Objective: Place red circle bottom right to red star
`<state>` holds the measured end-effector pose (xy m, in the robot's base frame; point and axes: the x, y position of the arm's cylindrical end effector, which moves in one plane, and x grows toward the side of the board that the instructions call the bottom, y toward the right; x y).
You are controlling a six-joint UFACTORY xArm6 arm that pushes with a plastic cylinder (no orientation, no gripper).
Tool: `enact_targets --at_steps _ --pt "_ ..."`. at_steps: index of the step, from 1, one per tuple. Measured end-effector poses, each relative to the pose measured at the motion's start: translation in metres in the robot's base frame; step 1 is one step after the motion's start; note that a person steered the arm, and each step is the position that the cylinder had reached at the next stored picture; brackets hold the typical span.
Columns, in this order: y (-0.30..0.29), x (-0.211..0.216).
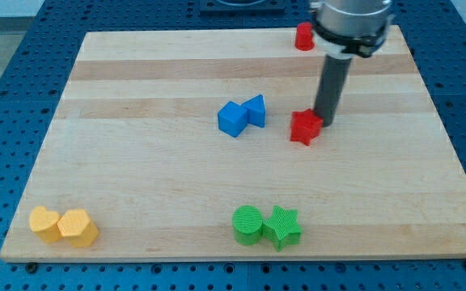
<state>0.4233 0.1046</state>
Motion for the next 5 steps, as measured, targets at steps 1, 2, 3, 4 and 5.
enact_targets --at_steps 1,2,3,4,5 --pt "-0.008 0.003" --pt "0.047 0.003" --pt "0.104 0.021" --pt "0.129 -0.009" --pt "0.165 -0.069"
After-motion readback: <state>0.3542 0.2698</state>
